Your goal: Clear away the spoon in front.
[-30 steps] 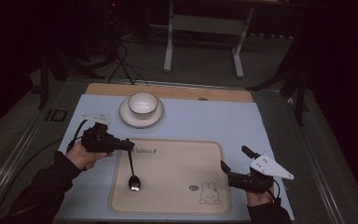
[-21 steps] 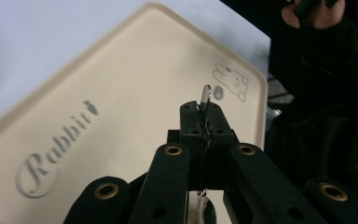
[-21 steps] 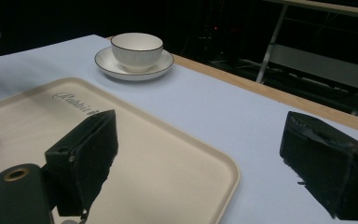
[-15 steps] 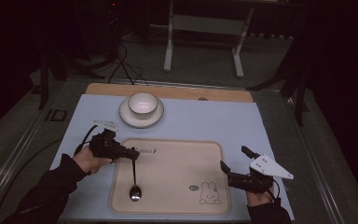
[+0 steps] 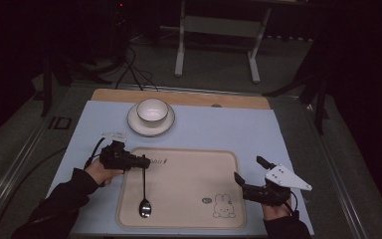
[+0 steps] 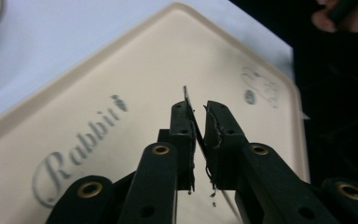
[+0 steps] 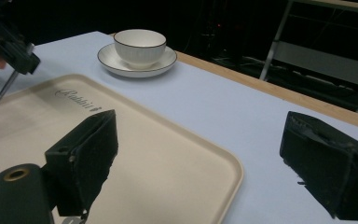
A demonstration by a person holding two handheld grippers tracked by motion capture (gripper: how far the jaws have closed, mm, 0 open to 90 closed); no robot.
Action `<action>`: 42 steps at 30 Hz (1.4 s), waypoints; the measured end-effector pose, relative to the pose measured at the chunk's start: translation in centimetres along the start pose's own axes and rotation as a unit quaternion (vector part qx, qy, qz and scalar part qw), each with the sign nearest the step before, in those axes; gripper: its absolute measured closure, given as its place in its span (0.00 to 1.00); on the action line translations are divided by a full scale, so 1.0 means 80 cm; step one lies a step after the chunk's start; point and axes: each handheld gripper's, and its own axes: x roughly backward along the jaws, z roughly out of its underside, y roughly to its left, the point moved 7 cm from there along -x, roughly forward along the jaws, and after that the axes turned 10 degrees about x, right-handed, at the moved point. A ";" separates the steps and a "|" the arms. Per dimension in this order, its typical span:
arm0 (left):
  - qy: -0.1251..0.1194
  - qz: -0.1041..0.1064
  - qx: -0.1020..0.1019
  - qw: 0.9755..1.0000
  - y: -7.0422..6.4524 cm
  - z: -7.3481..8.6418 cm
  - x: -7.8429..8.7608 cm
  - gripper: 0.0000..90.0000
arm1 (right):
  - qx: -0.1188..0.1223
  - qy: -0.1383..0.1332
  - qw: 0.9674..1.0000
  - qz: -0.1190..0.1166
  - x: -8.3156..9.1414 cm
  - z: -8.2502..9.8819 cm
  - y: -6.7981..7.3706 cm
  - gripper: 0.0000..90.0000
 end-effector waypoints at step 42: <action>0.009 -0.235 0.005 0.972 0.039 0.021 -0.056 0.66 | 0.002 -0.002 1.000 -0.005 0.001 -0.002 0.002 0.14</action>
